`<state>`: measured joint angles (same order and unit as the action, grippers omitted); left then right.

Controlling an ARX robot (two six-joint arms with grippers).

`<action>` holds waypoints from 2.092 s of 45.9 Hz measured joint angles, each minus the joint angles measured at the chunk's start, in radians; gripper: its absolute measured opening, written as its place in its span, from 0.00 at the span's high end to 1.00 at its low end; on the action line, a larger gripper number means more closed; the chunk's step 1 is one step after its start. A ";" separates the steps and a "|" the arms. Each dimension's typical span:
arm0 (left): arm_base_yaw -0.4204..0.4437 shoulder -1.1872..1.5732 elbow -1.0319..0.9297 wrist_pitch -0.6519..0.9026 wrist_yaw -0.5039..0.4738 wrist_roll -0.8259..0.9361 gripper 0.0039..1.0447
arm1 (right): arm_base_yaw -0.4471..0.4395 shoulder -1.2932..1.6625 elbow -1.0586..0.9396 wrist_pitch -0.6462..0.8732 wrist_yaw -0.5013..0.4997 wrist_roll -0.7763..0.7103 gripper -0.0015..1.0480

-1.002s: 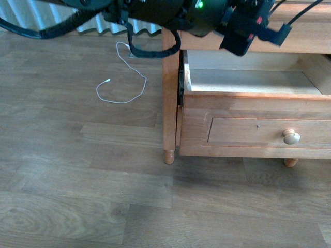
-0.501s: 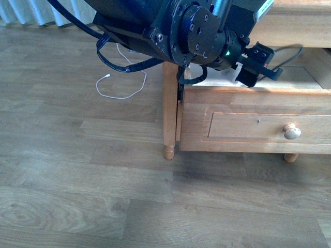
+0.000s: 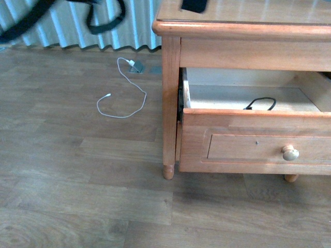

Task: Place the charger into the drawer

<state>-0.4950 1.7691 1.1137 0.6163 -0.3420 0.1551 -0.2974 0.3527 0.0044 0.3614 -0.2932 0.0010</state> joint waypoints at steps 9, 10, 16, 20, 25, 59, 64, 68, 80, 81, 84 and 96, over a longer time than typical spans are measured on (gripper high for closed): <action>0.031 -0.491 -0.441 -0.012 -0.192 -0.013 0.06 | 0.000 0.000 0.000 0.000 0.000 0.000 0.08; 0.026 -0.534 -0.474 -0.024 -0.208 -0.020 0.06 | 0.000 0.000 0.000 0.000 0.000 0.000 0.08; -0.040 -0.825 -0.667 -0.153 -0.345 -0.056 0.06 | 0.000 0.000 0.000 0.000 0.000 0.000 0.08; -0.099 -1.012 -0.757 -0.274 -0.454 -0.100 0.06 | 0.000 0.000 0.000 0.000 0.000 0.000 0.08; -0.129 -1.285 -0.840 -0.530 -0.554 -0.235 0.06 | 0.000 0.000 0.000 0.000 0.000 0.000 0.08; 0.235 -1.651 -1.004 -0.607 0.098 -0.177 0.66 | 0.001 0.000 0.000 0.000 0.000 0.000 0.08; 0.305 -1.678 -1.027 -0.611 0.160 -0.170 0.89 | 0.001 0.000 0.000 0.000 0.000 0.000 0.08; 0.364 -1.696 -1.036 -0.618 0.241 -0.167 0.96 | 0.001 0.000 0.000 0.000 0.000 0.000 0.08; 0.489 -1.722 -1.063 -0.622 0.339 -0.163 0.96 | 0.001 0.000 0.000 0.000 0.000 0.000 0.08; 0.489 -1.723 -1.064 -0.622 0.340 -0.163 0.96 | 0.001 0.000 0.000 0.000 0.000 0.000 0.08; 0.491 -1.739 -1.078 -0.621 0.339 -0.163 0.96 | 0.001 0.000 0.000 0.000 0.000 0.000 0.08; 0.492 -1.766 -1.101 -0.621 0.339 -0.162 0.96 | 0.001 0.000 0.000 0.000 0.000 0.000 0.08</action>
<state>-0.0029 0.0032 0.0124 -0.0048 -0.0029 -0.0071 -0.2966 0.3523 0.0044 0.3614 -0.2932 0.0010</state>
